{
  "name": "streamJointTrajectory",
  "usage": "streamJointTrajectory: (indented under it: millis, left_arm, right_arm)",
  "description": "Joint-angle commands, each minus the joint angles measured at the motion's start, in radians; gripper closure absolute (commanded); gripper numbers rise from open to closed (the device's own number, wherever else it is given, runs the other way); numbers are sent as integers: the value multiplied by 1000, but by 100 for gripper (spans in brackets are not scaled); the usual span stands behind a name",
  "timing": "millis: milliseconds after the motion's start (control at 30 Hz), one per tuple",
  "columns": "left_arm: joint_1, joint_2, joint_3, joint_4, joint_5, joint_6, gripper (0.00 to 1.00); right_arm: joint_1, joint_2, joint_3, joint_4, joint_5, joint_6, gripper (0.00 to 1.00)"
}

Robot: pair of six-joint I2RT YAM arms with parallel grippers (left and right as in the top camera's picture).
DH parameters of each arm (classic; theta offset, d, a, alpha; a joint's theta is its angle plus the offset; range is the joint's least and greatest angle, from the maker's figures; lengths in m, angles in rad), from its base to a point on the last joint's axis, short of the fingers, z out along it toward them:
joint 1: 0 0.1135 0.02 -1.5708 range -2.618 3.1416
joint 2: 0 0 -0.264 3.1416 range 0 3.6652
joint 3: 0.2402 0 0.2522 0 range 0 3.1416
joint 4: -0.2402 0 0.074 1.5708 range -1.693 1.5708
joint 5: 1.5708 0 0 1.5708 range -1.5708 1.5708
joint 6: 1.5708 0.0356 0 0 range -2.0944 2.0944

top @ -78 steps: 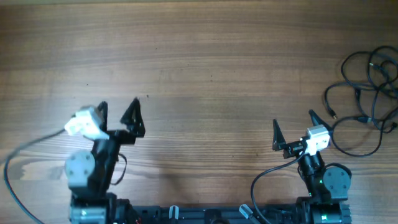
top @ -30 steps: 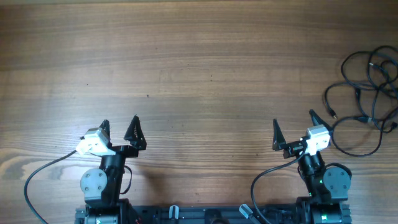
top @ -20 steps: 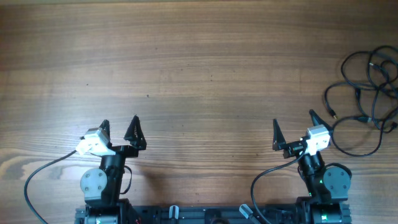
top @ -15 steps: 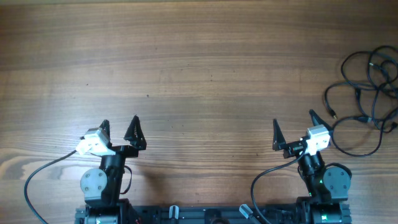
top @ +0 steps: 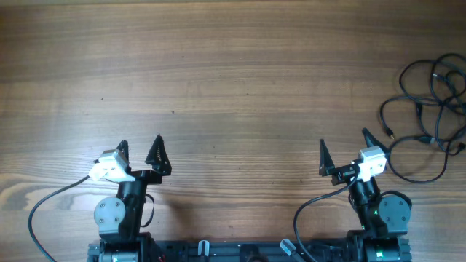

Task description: Untangle cables

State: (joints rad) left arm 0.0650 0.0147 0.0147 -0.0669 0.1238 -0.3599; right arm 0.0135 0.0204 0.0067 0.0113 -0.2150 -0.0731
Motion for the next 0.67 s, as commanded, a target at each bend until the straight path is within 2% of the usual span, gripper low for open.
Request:
streamJointTrajectory:
  millis: [0,633]
  left_arm:
    - [-2,-8,-9,0,-13,16,0]
    - [-2,-8,-9,0,-13,16,0]
  right_arm:
    - [0,-9,-2,3,13,4,0]
    - [0,-9,-2,3,13,4,0]
